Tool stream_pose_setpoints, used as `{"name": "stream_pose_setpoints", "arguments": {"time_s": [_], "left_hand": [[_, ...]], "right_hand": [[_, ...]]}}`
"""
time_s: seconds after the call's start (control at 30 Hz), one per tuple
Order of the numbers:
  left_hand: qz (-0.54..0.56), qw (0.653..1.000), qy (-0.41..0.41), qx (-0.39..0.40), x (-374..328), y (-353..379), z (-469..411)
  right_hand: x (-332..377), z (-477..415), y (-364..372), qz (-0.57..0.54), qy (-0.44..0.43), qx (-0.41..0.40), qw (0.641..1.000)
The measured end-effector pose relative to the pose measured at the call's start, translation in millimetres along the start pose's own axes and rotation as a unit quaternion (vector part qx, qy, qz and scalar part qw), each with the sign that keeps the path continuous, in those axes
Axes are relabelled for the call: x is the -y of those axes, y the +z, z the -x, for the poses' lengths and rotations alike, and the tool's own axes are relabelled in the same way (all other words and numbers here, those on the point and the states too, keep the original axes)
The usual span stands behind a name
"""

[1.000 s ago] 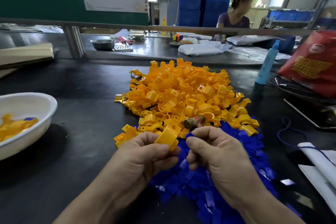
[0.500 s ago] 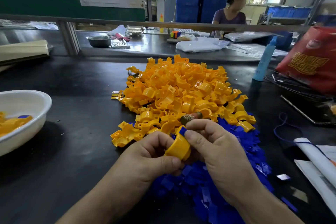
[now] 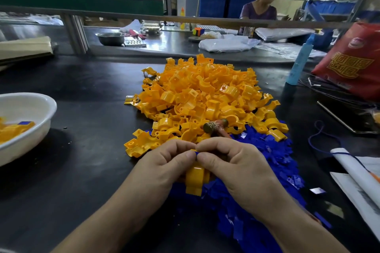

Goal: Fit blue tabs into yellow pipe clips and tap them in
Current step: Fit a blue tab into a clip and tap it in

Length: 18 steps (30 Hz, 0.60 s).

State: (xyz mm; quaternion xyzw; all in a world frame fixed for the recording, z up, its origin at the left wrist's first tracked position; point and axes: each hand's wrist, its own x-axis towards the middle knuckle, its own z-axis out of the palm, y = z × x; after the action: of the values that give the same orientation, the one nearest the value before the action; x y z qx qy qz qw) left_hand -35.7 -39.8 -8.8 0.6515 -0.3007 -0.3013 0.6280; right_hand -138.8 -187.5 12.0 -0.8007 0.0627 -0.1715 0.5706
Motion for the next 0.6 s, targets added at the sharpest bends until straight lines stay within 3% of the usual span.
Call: {"name": "stream_pose_setpoints", "arguments": {"time_s": [0.3, 0.6], "left_hand": [[0.009, 1.0, -0.007, -0.004, 3.9, -1.9, -1.5], [0.013, 1.0, -0.017, -0.016, 0.2, -1.1, 0.0]], "right_hand": [[-5.6, -2.3, -0.5, -0.077, 0.042, -0.013, 0.996], [-5.2, -0.8, 2.1, 0.001, -0.006, 0.0, 1.0]]}}
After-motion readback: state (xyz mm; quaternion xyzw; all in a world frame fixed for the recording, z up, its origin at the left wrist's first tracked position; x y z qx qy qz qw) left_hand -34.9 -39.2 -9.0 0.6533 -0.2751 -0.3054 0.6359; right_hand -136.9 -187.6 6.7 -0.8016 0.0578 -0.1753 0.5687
